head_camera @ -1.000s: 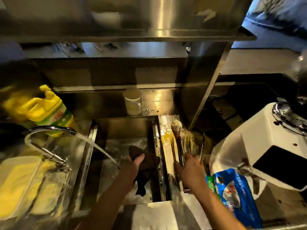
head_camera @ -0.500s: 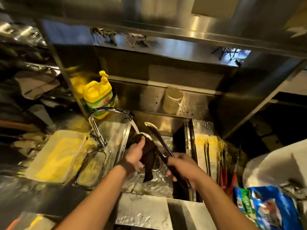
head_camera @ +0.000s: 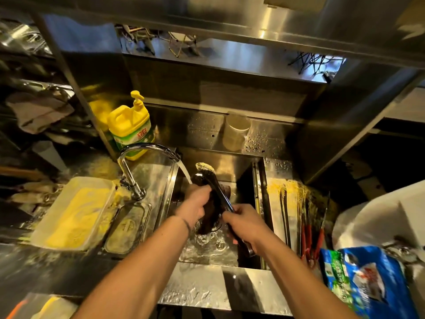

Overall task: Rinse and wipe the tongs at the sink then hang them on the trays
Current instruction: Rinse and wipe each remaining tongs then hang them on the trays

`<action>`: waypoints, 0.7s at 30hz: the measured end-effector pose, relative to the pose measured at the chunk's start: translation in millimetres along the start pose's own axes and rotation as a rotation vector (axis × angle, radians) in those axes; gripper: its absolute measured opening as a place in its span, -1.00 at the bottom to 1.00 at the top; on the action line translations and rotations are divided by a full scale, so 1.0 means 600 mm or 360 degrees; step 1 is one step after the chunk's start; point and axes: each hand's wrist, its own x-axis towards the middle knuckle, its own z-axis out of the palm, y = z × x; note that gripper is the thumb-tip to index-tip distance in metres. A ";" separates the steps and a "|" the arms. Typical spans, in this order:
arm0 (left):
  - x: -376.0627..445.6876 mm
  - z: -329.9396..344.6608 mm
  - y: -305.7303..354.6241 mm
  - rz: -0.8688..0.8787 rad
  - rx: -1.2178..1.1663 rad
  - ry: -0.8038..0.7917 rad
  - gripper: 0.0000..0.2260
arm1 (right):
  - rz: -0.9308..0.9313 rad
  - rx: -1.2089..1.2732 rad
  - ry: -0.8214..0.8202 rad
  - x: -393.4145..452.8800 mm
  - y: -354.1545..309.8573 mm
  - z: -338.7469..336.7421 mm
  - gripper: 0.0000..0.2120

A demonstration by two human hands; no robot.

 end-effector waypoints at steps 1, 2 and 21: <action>0.006 0.000 0.002 -0.0005 -0.0011 0.0006 -0.68 | -0.0001 -0.0006 0.0002 0.002 0.002 0.003 -0.91; 0.015 -0.002 0.007 0.0000 -0.0047 0.0005 -0.66 | 0.0003 -0.0011 -0.0005 0.003 0.006 0.003 -0.93; 0.065 -0.002 0.025 0.0049 -0.0012 0.0309 -0.79 | 0.0171 -0.0059 -0.0159 0.027 -0.001 -0.058 -0.83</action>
